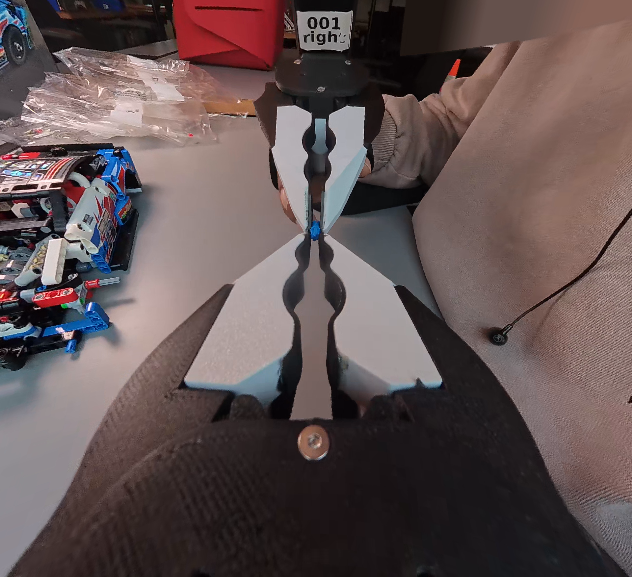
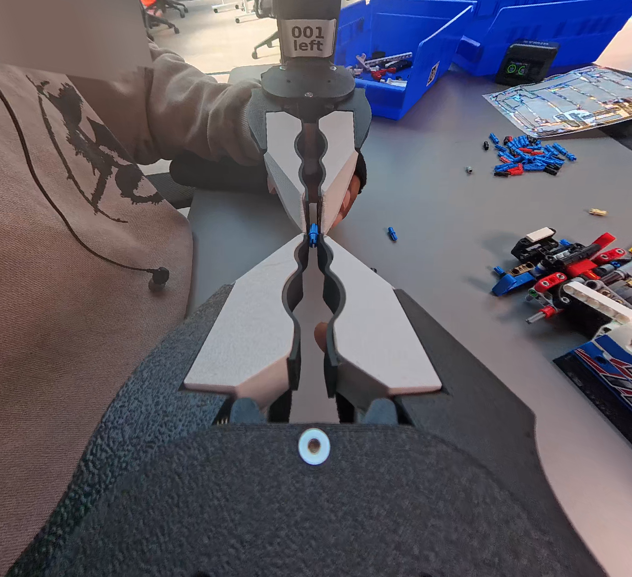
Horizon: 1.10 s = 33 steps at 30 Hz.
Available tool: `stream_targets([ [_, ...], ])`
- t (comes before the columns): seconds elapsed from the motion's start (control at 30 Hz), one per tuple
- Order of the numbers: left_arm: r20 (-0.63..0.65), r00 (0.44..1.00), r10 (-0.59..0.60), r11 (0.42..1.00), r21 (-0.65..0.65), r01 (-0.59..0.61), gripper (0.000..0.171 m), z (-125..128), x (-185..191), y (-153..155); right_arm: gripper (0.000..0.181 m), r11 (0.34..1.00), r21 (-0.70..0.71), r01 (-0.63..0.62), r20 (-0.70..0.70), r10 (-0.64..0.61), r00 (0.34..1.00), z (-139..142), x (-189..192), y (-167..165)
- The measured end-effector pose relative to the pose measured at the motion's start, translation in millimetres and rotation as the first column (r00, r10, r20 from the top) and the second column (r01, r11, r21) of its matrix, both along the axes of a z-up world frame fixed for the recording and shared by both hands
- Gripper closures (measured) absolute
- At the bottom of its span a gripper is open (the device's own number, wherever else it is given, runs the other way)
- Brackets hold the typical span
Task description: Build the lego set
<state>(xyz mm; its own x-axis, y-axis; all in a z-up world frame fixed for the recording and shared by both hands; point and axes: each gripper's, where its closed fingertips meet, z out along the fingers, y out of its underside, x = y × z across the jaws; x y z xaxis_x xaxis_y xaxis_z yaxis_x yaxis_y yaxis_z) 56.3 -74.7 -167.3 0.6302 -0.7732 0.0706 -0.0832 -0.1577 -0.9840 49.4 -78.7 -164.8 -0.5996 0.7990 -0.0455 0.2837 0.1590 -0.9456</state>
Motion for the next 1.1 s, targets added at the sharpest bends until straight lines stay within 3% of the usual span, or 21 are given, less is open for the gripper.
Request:
stream_targets([
  [0.1, -0.058, 0.996, 0.07, 0.997, -0.036, -0.072, 0.16, -10.7, -18.9, 8.6, 0.179, 0.999, -0.013, 0.043, 0.055, -0.043, 0.998, -10.4, -3.9, 10.0],
  [0.2, -0.164, 0.978, 0.129, 0.98, -0.127, -0.151, 0.154, -36.7, -44.4, 16.1, 0.179, 0.996, -0.024, 0.088, 0.114, -0.084, 0.99, -23.5, -5.9, 22.7],
  [0.37, -0.334, 0.942, 0.039, 0.967, -0.224, -0.12, 0.15, -71.1, -48.1, 18.0, 0.179, 0.995, -0.019, 0.101, 0.145, -0.097, 0.985, -33.5, -8.2, 28.7],
  [0.47, -0.372, 0.928, -0.018, 0.961, -0.263, -0.086, 0.152, -80.0, -47.6, 19.1, 0.179, 0.995, -0.027, 0.096, 0.145, -0.092, 0.985, -34.9, -6.8, 29.2],
  [0.77, -0.378, 0.924, -0.059, 0.97, -0.241, -0.037, 0.165, -81.1, -41.8, 25.3, 0.179, 0.993, -0.06, 0.098, 0.156, -0.087, 0.984, -38.9, -6.1, 32.9],
  [0.97, -0.172, 0.985, -0.028, 0.998, -0.055, 0.018, 0.165, -29.8, -22.3, 26.3, 0.179, 0.993, -0.049, 0.107, 0.059, -0.104, 0.993, -20.9, -11.2, 31.2],
  [1.1, -0.143, 0.989, -0.029, 1.0, -0.015, 0.027, 0.165, -19.2, -16.4, 25.3, 0.179, 0.994, -0.038, 0.1, 0.054, -0.097, 0.994, -17.8, -11.8, 27.3],
])
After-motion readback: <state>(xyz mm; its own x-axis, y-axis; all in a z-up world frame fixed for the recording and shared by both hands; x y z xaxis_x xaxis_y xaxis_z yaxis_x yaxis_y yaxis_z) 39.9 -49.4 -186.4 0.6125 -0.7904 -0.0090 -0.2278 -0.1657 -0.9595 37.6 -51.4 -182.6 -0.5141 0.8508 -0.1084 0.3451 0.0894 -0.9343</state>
